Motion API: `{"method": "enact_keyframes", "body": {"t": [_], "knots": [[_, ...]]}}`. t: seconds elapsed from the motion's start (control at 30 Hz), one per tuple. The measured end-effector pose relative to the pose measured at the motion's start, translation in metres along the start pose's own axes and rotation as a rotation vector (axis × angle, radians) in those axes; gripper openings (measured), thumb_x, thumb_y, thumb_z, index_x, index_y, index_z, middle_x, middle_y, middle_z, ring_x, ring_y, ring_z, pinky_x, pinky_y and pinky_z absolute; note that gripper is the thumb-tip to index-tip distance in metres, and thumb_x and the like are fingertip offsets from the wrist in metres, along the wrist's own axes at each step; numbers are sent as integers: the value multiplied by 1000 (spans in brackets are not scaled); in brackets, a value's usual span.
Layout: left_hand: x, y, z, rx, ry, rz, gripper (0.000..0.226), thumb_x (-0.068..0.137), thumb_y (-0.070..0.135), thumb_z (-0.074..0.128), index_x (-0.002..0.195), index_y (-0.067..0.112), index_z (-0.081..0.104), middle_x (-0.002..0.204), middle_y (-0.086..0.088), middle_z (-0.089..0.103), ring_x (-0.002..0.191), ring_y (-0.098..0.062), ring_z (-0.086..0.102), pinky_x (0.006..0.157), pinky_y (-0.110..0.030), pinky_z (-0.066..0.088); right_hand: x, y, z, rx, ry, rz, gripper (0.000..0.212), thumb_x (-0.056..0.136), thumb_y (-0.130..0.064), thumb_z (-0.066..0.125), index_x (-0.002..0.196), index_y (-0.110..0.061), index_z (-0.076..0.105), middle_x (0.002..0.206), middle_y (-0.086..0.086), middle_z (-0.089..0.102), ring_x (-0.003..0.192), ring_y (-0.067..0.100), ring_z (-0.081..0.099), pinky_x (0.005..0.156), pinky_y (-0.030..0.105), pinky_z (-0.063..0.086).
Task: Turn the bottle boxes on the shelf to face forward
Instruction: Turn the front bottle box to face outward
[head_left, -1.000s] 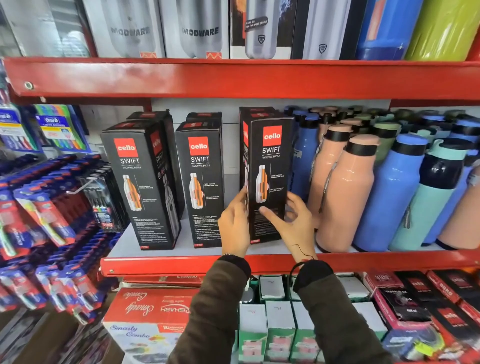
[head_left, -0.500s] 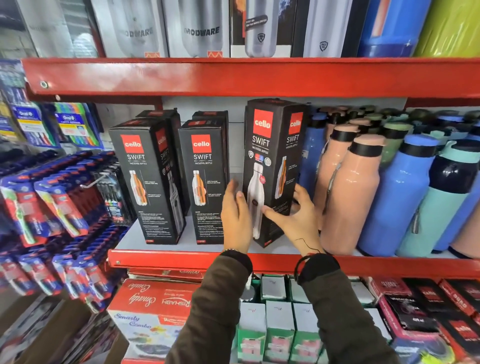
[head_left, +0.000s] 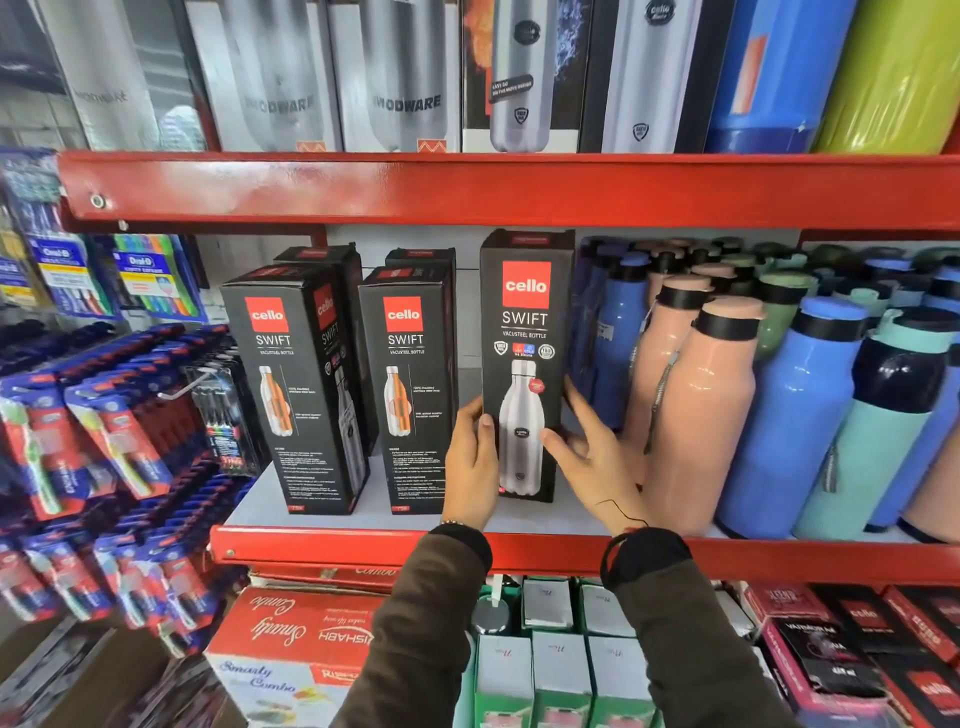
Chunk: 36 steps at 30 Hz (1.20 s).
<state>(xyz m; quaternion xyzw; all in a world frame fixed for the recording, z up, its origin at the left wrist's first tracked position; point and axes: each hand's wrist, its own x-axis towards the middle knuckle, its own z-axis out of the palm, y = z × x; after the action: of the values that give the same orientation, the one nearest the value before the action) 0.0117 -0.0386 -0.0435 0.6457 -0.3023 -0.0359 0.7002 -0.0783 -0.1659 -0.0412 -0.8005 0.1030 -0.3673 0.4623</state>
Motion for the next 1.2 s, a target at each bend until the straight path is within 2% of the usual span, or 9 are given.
{"method": "enact_keyframes", "body": {"t": [0.13,0.2,0.3,0.5,0.6,0.73,1.0,1.1,1.2], "knots": [[1,-8,1,30,-14,-7,28,107,22,38,134,21,47,125,20,56,108,32,47,88,8,33,-2,6,6,-51,19,29,66,97,-11,60,153,-28,30,136,-38,40,124,-19,45,108,28,42],[2,-11,3,55,-1,-16,25,107,19,38,130,25,44,120,25,53,110,24,51,85,9,32,-2,8,8,-75,35,38,66,97,-8,60,152,-27,30,132,-38,39,113,-31,42,103,21,42],[2,-19,5,67,14,-26,31,107,18,38,137,14,45,125,7,56,114,-4,53,82,10,32,-3,10,10,-103,21,46,67,97,-8,58,147,-39,25,130,-41,36,106,-35,42,92,3,37],[1,-24,8,86,12,-32,32,106,13,38,138,9,44,130,2,55,110,8,53,83,9,32,-6,14,12,-123,26,55,69,98,-9,56,144,-47,21,131,-36,39,92,-29,52,81,-7,33],[3,-27,9,81,13,-23,33,106,12,38,138,7,44,136,-3,55,121,-8,53,88,7,34,-5,13,12,-119,24,71,69,99,-11,56,142,-52,20,139,-26,41,111,-9,55,97,9,36],[5,-28,8,85,15,-20,34,106,12,38,139,10,44,138,-1,54,126,-9,51,90,6,34,-5,14,13,-110,6,82,67,99,-10,54,151,-40,24,143,-19,43,128,15,56,108,28,39],[3,-25,9,67,28,-43,35,106,13,38,140,14,44,132,7,54,118,-3,52,84,10,32,-5,17,16,-153,56,79,65,98,-12,56,154,-29,26,151,-1,48,135,19,51,110,30,38],[3,-25,9,55,21,-50,36,106,13,38,142,14,43,134,7,54,122,-6,51,85,11,32,-6,20,20,-155,103,78,62,98,-15,57,152,-29,31,147,-3,52,135,17,50,107,25,38],[0,-23,6,57,9,-54,39,107,14,37,146,17,42,134,12,51,124,-4,48,85,12,29,-7,22,23,-109,136,87,58,98,-16,59,149,-28,36,141,-8,53,129,19,56,108,32,42]]}}
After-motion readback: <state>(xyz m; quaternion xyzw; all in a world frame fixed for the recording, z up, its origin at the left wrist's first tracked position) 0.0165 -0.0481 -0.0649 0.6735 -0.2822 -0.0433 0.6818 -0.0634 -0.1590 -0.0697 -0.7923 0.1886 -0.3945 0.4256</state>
